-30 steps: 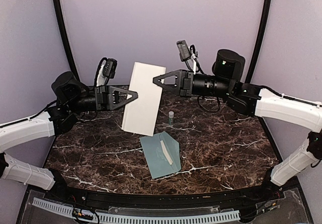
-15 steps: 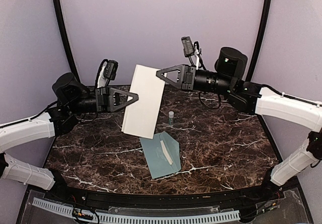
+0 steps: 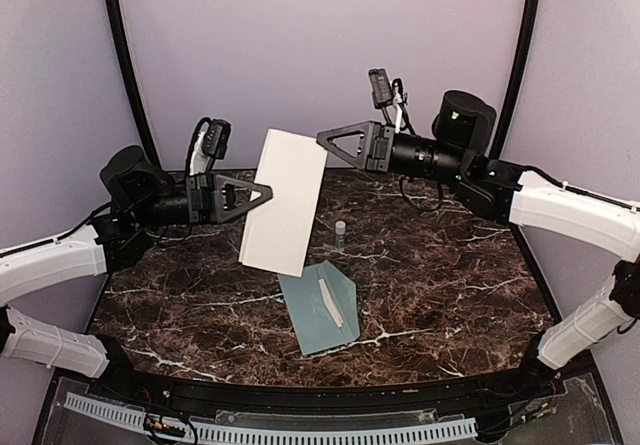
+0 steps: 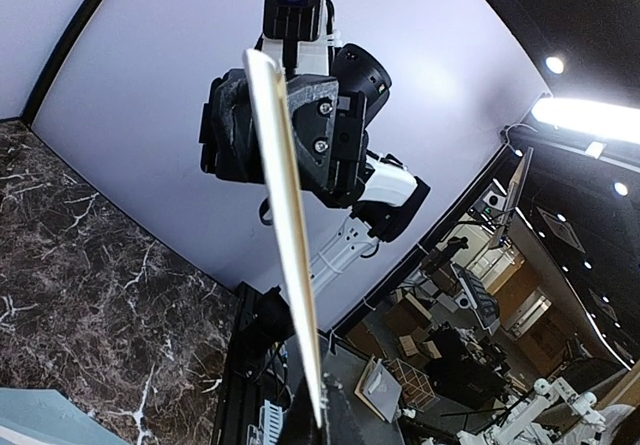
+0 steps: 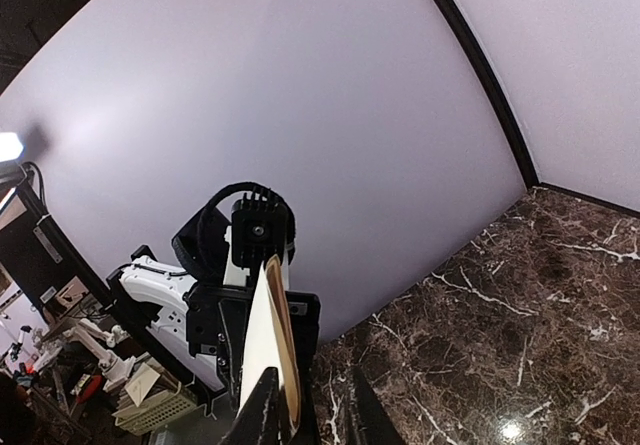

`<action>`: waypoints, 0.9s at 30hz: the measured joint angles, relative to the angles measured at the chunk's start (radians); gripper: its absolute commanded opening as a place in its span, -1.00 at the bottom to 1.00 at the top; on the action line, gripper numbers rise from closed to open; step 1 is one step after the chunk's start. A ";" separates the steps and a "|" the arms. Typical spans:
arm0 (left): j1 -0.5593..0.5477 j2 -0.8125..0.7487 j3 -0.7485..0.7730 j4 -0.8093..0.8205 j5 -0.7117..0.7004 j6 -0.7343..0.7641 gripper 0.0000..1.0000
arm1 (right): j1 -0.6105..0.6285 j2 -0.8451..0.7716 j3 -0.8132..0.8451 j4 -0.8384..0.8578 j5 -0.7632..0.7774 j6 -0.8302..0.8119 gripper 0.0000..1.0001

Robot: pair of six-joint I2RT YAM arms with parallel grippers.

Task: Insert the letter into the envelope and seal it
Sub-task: Fold the letter.

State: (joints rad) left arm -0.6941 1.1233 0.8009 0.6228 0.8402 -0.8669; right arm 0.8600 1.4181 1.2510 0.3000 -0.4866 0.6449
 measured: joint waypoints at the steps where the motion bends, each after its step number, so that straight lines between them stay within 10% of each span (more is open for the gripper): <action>1: 0.000 -0.003 0.000 0.000 -0.005 0.000 -1.00 | -0.002 -0.001 0.000 0.000 0.002 0.000 -0.62; 13: 0.000 -0.041 -0.018 0.000 -0.083 0.021 -1.00 | -0.005 -0.005 -0.014 0.028 -0.069 0.029 0.11; 27: 0.000 -0.080 -0.034 0.066 -0.325 0.047 -1.00 | 0.113 -0.006 -0.116 0.016 -0.125 0.008 -0.11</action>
State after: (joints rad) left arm -0.6945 1.0431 0.7666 0.6891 0.5152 -0.8200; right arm 0.9733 1.4124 1.1347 0.3157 -0.6113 0.6533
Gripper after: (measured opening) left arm 0.005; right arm 0.520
